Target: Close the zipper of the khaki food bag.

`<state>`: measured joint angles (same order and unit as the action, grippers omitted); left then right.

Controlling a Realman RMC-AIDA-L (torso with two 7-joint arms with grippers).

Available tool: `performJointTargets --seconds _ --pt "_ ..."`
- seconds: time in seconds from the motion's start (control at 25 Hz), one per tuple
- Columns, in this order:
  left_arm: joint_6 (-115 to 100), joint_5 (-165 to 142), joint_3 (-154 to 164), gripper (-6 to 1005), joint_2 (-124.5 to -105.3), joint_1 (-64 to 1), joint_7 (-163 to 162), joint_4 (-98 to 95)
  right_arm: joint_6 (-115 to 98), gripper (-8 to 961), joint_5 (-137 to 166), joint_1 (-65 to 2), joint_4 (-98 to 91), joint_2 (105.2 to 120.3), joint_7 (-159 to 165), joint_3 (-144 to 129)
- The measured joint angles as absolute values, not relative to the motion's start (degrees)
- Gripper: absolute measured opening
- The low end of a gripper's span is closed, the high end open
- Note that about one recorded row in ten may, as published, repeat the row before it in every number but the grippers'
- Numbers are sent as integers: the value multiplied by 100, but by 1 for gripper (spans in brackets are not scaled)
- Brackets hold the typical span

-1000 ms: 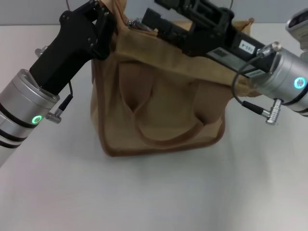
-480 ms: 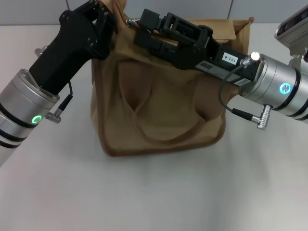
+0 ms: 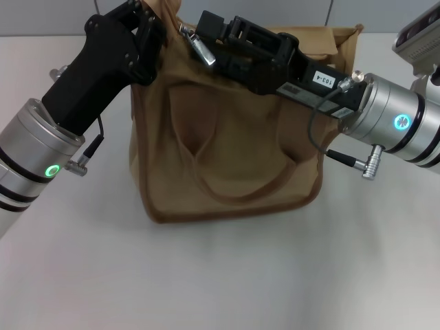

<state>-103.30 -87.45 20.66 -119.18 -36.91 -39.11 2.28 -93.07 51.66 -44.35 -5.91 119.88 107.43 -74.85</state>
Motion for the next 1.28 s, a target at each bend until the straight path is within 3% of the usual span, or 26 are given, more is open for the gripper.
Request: performJointTargets --seconds 0.84,1.04,1.28 --pt "-10337 -8745 2072 34 -11918 -3691 -3911 237 -9192 685 5182 -4542 -634 11988 10656 -7609" --pt "-10339 -8745 2099 34 -11918 -3692 -3911 237 -9076 478 5189 -4587 -757 11988 10574 -7857" --pt "-10346 -8744 2102 35 -11918 -3692 -3911 237 -9072 460 5160 -4592 -992 11989 10579 -8099"
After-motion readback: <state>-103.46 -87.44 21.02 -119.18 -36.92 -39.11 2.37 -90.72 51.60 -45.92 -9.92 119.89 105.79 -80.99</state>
